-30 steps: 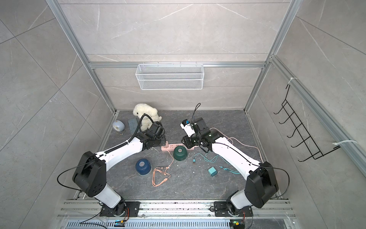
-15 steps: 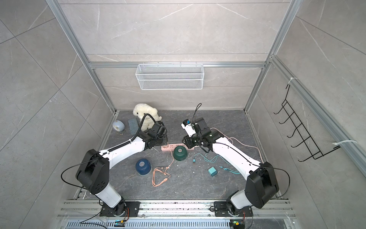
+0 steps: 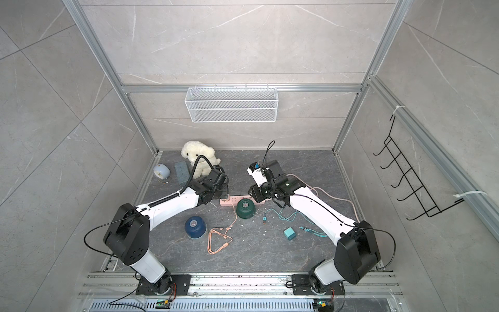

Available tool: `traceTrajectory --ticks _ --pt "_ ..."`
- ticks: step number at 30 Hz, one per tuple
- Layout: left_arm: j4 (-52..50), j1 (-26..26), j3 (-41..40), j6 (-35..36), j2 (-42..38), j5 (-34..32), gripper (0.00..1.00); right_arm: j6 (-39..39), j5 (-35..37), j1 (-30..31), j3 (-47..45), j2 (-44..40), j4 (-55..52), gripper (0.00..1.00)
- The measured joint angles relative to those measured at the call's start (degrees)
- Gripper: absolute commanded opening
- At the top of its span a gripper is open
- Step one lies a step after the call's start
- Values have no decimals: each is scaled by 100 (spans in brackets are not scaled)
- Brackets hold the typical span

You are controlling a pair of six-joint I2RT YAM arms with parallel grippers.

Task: Charge the cordless meat grinders
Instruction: Insert the charging cable into the plug.

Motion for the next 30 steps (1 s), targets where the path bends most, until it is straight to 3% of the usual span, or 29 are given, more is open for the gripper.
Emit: traceTrajectory --ticks 17,30 --pt "1318 -603 -911 -428 -181 -1360 0 48 -39 0 -37 -48 -15 32" --pt "2225 -734 -1517 -632 -315 -1792 0 153 -175 0 -98 -101 -66 31"
